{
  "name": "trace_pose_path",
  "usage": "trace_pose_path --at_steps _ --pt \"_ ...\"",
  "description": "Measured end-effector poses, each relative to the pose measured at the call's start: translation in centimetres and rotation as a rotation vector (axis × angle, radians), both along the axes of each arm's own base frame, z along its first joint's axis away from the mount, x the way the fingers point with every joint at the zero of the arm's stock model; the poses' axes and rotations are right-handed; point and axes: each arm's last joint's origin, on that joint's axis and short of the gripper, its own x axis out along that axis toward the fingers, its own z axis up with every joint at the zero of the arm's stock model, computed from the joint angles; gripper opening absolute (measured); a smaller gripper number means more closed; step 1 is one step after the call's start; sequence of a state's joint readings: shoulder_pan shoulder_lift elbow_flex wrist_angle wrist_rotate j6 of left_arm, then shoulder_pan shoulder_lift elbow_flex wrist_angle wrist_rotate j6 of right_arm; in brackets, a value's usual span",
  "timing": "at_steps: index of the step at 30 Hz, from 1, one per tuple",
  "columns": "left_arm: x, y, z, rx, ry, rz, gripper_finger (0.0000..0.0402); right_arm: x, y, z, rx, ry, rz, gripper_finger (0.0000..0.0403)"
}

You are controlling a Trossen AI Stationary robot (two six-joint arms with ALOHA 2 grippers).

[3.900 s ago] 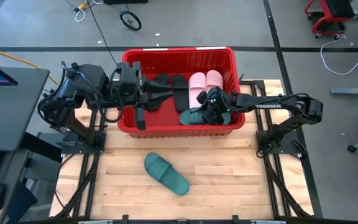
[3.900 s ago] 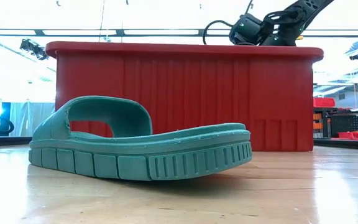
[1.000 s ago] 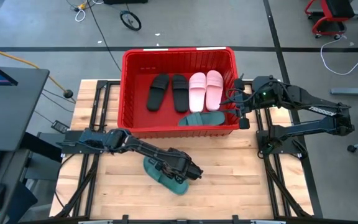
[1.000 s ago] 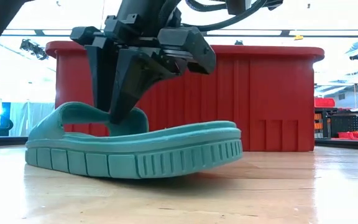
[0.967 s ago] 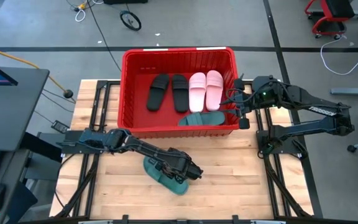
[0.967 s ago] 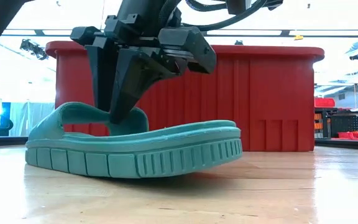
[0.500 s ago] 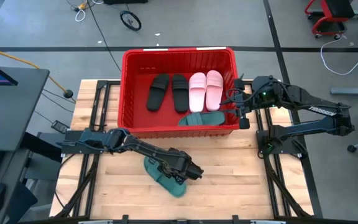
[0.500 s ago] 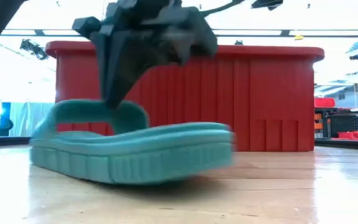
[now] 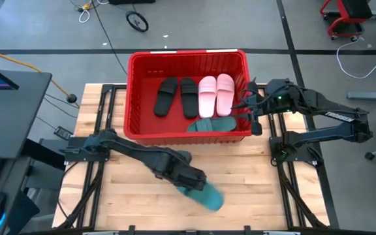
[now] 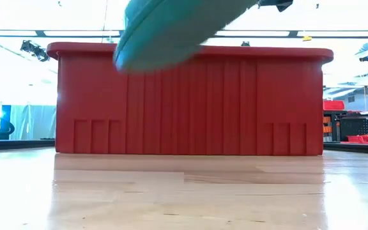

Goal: Pick and place slides into bin
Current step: Put the green slipper into the red bin

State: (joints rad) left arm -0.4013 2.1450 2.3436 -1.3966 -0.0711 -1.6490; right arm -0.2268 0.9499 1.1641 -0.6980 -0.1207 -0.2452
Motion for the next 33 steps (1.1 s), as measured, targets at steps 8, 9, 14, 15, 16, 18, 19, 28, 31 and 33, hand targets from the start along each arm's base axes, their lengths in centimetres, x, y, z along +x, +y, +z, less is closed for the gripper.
trace_pose_path --at_steps 8,9,14,15,16,18,19,28,31,33 --pt "-2.5 1.1 7.1 0.226 -0.439 0.135 0.0003 -1.6 0.4 -0.5 0.043 0.088 -0.012 0.0104" --pt "-2.9 1.7 7.7 0.280 -0.463 0.155 0.0003 -1.8 0.4 -0.6 0.045 0.100 -0.013 0.0103" --pt "-4.7 6.1 9.3 0.467 -0.394 0.184 0.0002 -2.2 0.5 -0.8 0.053 0.132 -0.013 0.0101" --pt "-4.9 7.2 9.3 0.495 -0.355 0.190 0.0002 -2.2 0.5 -0.8 0.054 0.135 -0.013 0.0101" --pt "-5.1 8.3 9.3 0.522 -0.319 0.197 0.0002 -2.2 0.5 -0.9 0.054 0.138 -0.013 0.0101" --pt "-5.4 10.7 9.2 0.564 -0.236 0.209 0.0002 -2.2 0.5 -0.9 0.056 0.144 -0.013 0.0102" --pt "-5.5 11.8 9.1 0.579 -0.201 0.222 0.0002 -2.2 0.5 -0.9 0.055 0.143 -0.013 0.0102" --pt "-5.0 20.4 7.5 0.588 -0.015 0.356 0.0002 -2.2 0.5 -0.9 0.057 0.144 -0.013 0.0103" --pt "-4.7 22.5 5.8 0.554 0.059 0.395 0.0002 -2.2 0.5 -0.9 0.070 0.143 -0.022 0.0103" --pt "-4.6 23.5 4.3 0.515 0.124 0.408 0.0002 -2.2 0.5 -0.9 0.079 0.143 -0.027 0.0103"
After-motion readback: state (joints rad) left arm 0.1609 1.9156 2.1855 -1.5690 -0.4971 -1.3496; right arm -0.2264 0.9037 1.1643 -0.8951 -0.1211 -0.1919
